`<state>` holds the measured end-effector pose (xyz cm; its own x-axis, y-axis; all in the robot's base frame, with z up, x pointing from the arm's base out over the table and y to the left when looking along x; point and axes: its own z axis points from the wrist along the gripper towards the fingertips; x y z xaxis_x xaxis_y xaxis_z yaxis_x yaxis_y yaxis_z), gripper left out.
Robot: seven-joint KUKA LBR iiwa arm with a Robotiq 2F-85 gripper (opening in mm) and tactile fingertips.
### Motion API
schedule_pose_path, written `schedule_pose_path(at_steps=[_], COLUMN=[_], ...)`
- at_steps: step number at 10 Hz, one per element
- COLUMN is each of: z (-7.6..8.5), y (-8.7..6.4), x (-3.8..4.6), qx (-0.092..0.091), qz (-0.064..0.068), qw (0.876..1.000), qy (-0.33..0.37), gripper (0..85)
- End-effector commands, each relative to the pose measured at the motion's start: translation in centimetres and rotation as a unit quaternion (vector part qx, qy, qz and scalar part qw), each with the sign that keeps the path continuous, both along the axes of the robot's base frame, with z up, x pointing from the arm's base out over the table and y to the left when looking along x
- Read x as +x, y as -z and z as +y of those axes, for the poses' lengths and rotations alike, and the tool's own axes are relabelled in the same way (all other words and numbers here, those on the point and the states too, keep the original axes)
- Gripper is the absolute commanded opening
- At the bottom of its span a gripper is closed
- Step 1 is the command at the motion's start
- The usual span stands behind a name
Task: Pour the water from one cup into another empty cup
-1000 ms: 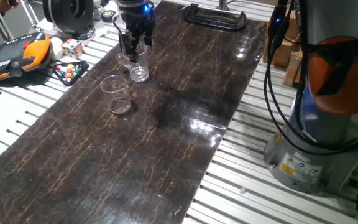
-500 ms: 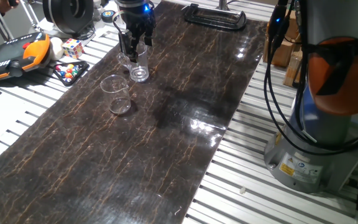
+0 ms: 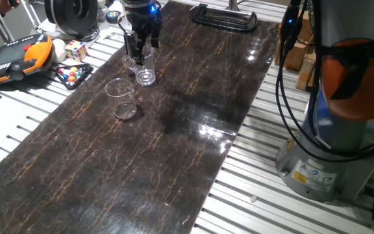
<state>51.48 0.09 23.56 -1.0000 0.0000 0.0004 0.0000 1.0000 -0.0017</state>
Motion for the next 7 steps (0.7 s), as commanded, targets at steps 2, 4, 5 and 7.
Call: schedule_pose_path(at_steps=[2,4,5,7], z=[-0.01,0.05,0.02,0.01], y=[-0.21,-0.27,-0.21,-0.16], x=[-0.02,-0.01,0.0,0.03], qx=[-0.014,-0.016,-0.016,-0.015], qz=[0.011,0.011,0.012,0.012], qw=[1.0,1.0,1.0,1.0], qy=[0.024,0.024,0.024,0.024], gripper=[0.7,0.7,0.7,0.7])
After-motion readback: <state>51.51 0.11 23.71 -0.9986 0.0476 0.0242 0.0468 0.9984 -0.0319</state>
